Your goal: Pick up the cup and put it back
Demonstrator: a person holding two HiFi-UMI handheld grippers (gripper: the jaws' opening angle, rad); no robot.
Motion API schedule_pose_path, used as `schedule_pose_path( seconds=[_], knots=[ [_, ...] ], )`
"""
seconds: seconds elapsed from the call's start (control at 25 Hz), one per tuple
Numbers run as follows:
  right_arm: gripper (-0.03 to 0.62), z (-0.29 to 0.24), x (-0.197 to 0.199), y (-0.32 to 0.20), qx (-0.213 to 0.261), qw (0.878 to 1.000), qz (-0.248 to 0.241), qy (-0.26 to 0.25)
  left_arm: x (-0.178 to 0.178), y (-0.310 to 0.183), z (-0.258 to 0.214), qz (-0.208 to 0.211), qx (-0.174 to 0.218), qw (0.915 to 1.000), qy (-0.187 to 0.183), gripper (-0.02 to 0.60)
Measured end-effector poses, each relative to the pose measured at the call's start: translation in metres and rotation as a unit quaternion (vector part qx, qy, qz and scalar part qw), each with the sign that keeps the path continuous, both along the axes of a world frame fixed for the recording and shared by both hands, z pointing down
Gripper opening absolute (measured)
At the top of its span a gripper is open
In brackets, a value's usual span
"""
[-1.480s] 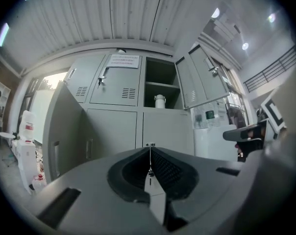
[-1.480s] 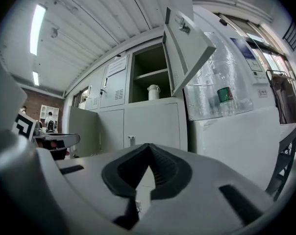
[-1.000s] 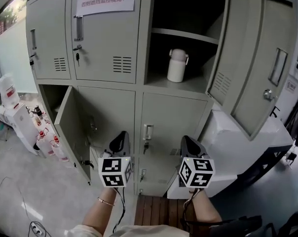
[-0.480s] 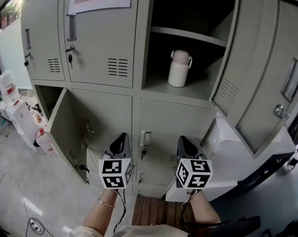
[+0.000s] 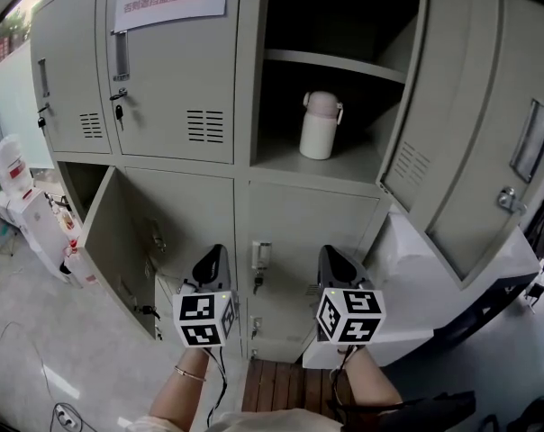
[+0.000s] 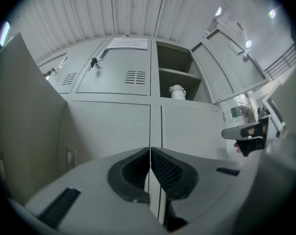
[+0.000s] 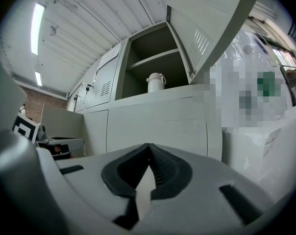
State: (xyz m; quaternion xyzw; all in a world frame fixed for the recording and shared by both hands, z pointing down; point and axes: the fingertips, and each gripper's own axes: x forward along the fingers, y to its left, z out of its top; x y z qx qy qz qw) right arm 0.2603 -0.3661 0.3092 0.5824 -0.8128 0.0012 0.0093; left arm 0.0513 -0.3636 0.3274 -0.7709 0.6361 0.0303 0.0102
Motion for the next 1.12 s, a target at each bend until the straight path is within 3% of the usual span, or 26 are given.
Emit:
schedule_pose_path(
  seconds=[0.12, 0.2, 0.36, 0.6, 0.84, 1.12],
  knots=[
    [0.002, -0.005, -0.003, 0.003, 0.004, 1.0, -0.003, -0.004, -0.003, 0.001, 0.002, 0.0, -0.003, 1.0, 0.0, 0.011],
    [0.089, -0.008, -0.006, 0.005, 0.005, 1.0, -0.007, -0.006, -0.004, 0.001, 0.004, 0.001, -0.004, 1.0, 0.003, 0.011],
    [0.116, -0.01, -0.01, 0.009, 0.002, 1.0, -0.006, -0.002, -0.005, 0.003, 0.009, 0.004, -0.009, 0.9999, 0.005, 0.011],
    [0.242, -0.011, -0.016, 0.014, 0.001, 1.0, 0.0, -0.001, -0.008, 0.007, 0.013, 0.006, -0.011, 0.9999, 0.005, 0.011],
    [0.411, -0.008, -0.016, 0.017, 0.0, 1.0, 0.012, 0.0, -0.01, 0.011, 0.017, 0.007, -0.015, 0.9998, 0.005, 0.011],
    [0.417, -0.011, -0.02, 0.023, 0.003, 1.0, 0.018, 0.003, -0.015, 0.016, 0.019, 0.009, -0.019, 0.9998, 0.0, 0.011]
  ],
)
